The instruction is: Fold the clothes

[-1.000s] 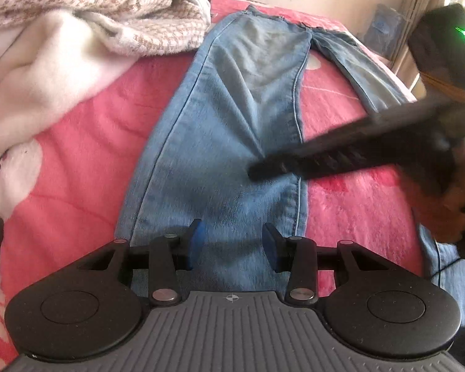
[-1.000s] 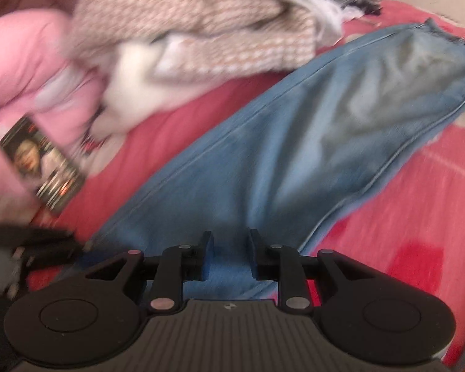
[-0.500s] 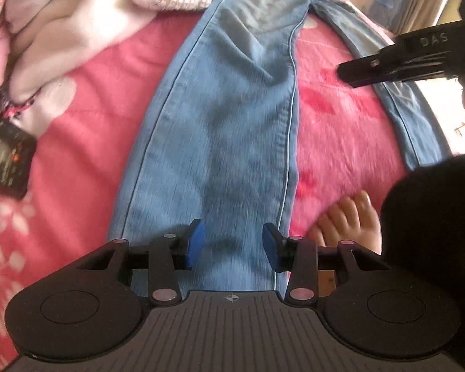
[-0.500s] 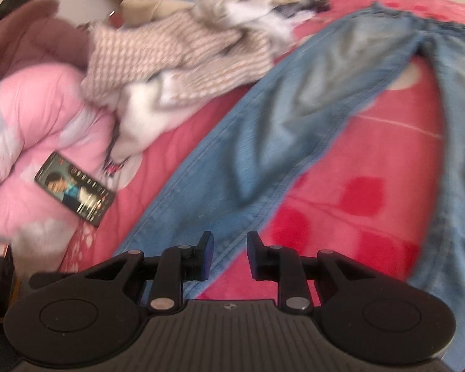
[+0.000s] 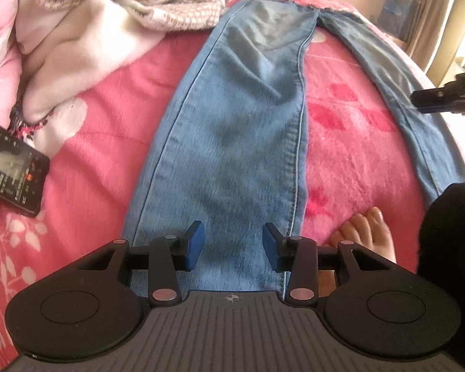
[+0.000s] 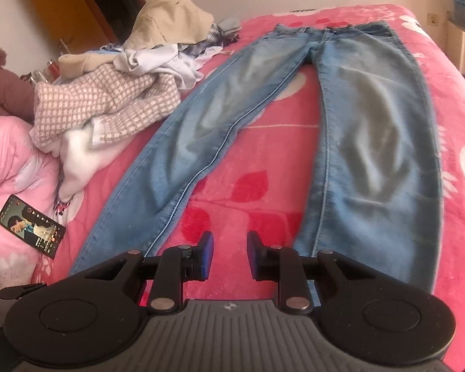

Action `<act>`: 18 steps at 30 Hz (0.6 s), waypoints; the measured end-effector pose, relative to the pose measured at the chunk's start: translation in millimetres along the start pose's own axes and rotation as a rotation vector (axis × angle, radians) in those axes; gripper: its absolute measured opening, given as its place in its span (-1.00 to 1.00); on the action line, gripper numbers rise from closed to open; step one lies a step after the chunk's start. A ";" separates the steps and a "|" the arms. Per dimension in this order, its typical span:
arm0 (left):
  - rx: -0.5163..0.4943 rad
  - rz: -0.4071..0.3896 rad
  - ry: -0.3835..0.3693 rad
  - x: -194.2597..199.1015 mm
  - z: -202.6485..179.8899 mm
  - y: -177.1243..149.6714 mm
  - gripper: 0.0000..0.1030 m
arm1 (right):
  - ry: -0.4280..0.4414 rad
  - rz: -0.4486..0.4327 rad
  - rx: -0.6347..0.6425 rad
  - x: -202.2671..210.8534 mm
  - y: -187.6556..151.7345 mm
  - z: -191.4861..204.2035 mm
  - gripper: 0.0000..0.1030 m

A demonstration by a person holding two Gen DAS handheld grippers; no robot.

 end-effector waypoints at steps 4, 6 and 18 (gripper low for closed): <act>-0.001 0.001 0.013 1.3 0.2 -1.8 -0.20 | 0.005 -0.006 -0.010 -0.4 0.6 -2.8 -0.50; -0.006 0.000 0.021 1.8 0.1 -1.8 -0.20 | 0.010 -0.006 -0.014 -1.7 1.1 -3.7 -0.50; -0.015 -0.014 0.029 1.0 1.1 3.9 -0.20 | 0.022 0.002 -0.037 -13.2 3.9 -5.7 -0.50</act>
Point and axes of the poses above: each gripper's, at about its wrist camera, not at the fingertips, and x roughly against the way its jaws point, z to its left, y to its top, the point moved 2 cm from there along -x, roughly the way its jaws point, and after that the axes turned 1 degree about z, right-handed, at the moved point
